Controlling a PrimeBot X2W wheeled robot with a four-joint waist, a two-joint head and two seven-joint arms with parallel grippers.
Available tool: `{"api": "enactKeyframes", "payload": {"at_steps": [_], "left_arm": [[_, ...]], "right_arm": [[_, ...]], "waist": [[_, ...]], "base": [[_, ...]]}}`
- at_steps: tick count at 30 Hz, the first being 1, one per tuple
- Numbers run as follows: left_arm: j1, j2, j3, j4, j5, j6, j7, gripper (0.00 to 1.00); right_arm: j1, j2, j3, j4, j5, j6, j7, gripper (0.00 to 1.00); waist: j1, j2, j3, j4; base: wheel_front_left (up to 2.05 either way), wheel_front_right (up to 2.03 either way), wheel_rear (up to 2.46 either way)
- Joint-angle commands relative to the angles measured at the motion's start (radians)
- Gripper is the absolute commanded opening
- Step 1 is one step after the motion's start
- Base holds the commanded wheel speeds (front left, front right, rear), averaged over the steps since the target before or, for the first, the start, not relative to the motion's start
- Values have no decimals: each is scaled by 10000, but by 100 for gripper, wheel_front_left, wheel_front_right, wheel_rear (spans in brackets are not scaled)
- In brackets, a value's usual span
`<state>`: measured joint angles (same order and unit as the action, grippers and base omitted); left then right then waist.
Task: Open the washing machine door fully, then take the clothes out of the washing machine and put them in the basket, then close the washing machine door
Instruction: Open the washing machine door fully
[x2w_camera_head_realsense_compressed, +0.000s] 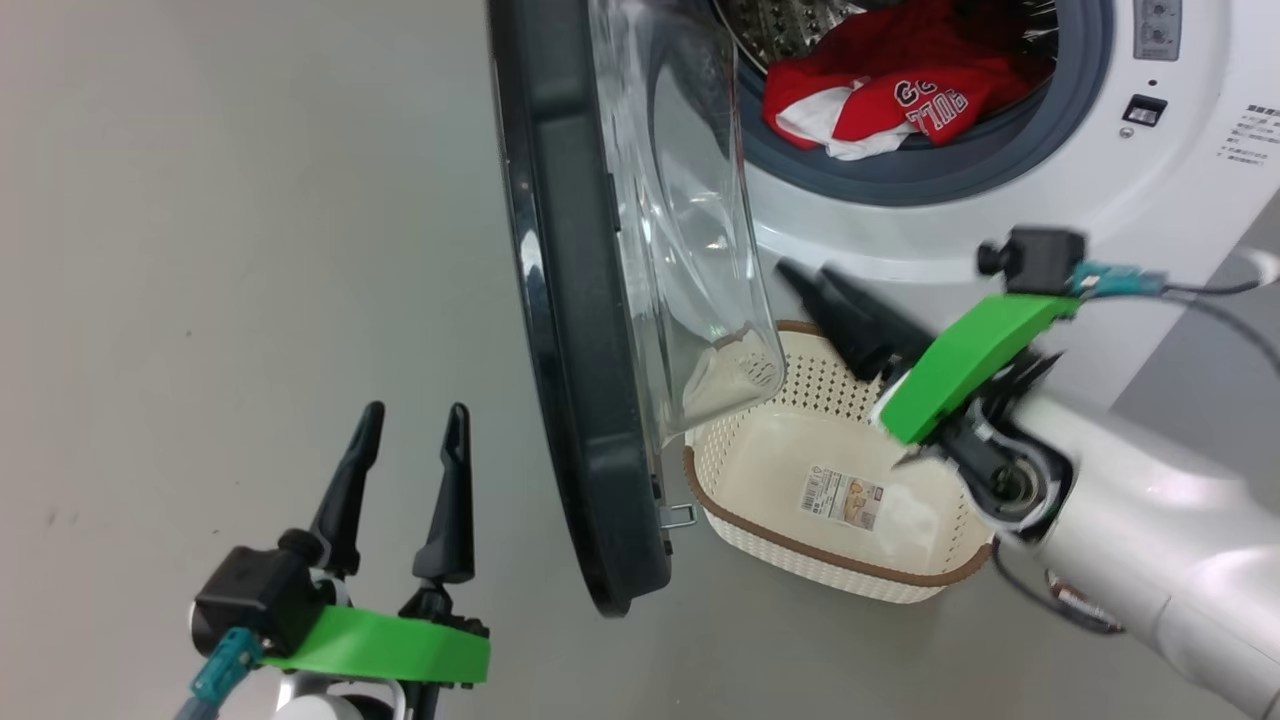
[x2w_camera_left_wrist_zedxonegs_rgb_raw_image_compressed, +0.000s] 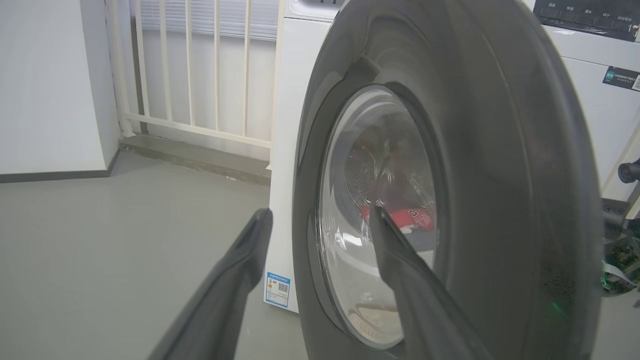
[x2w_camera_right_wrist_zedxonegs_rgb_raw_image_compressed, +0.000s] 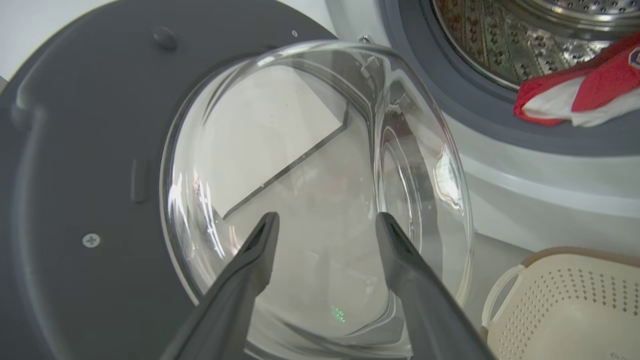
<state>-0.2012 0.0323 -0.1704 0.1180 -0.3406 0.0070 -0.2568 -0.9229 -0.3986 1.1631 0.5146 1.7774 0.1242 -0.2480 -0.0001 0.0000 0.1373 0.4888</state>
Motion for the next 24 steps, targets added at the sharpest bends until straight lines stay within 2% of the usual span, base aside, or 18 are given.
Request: {"api": "enactKeyframes", "payload": {"at_steps": [1,6,10,18,24], "left_arm": [[-40,179,415,-352,67,-49,-49,100],[75,179,553,-611,40,-39,-49,100],[140,179,599,-793,10,-9,-49,100],[215,179,620,-1149,23,85,-49,100],[311,179,551,-1273,111,158,-49,100]], "right_arm": [[292,167,-504,189,-720,65,-132,100],[1114,1122,-2772,1337,-4048,65,-135,100],[2013,1814,-4527,1374,-6466,65,-136,100],[4445,3051,-8458,-641,-11084,65,-136,100],[6023,3452,-9608,-2038,-14042,65,-137,100]], "waist": [[1,0,-55,-59],[1,0,-114,-149],[1,0,-130,-181],[1,0,-137,-175],[1,0,-173,-148]], "base": [[0,0,0],[0,0,0],[0,0,0],[0,0,0],[0,0,0]]}}
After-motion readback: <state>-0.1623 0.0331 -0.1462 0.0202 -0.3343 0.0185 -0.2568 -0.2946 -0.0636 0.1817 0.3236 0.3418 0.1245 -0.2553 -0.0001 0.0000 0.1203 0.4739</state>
